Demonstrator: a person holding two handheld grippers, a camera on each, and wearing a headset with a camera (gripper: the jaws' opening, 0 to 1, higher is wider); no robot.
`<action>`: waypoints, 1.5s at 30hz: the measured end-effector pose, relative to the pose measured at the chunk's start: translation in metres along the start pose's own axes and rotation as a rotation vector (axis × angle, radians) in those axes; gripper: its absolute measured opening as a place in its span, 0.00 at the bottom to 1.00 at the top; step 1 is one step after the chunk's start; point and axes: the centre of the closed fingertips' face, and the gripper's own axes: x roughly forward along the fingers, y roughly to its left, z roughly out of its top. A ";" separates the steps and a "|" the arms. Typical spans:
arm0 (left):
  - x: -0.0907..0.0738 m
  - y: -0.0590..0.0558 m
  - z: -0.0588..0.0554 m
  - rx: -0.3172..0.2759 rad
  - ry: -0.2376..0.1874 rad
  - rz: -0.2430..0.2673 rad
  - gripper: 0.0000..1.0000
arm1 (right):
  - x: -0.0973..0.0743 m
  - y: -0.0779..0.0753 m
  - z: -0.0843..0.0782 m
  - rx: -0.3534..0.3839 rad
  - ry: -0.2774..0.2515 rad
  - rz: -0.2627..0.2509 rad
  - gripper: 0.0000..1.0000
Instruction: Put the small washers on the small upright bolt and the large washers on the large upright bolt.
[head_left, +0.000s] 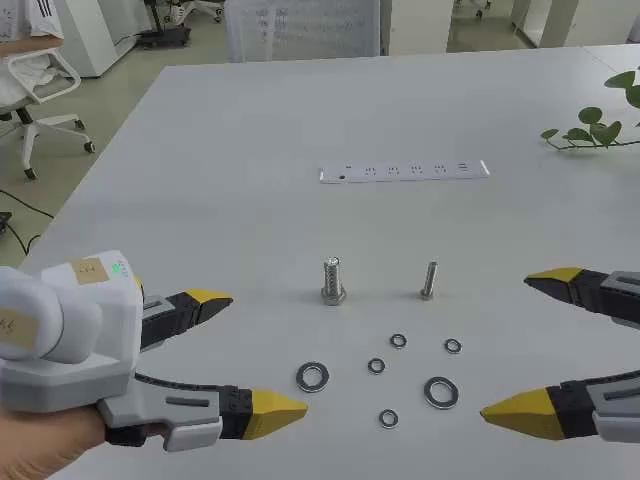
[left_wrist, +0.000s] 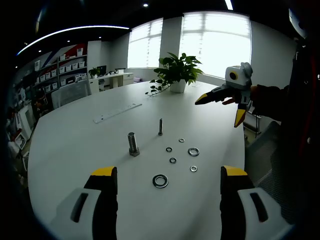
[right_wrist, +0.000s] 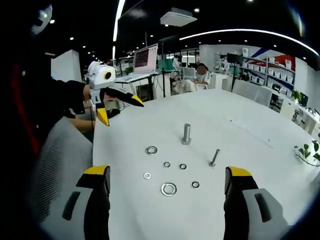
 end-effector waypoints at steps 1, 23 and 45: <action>0.000 0.000 0.000 0.000 0.000 -0.001 0.85 | 0.002 0.000 -0.001 -0.001 0.002 0.002 0.86; 0.001 -0.004 -0.002 -0.003 0.006 -0.009 0.85 | 0.024 0.002 -0.024 -0.029 0.110 0.049 0.73; 0.003 -0.002 -0.001 0.000 0.007 -0.009 0.84 | 0.018 0.000 -0.023 -0.016 0.100 0.032 0.73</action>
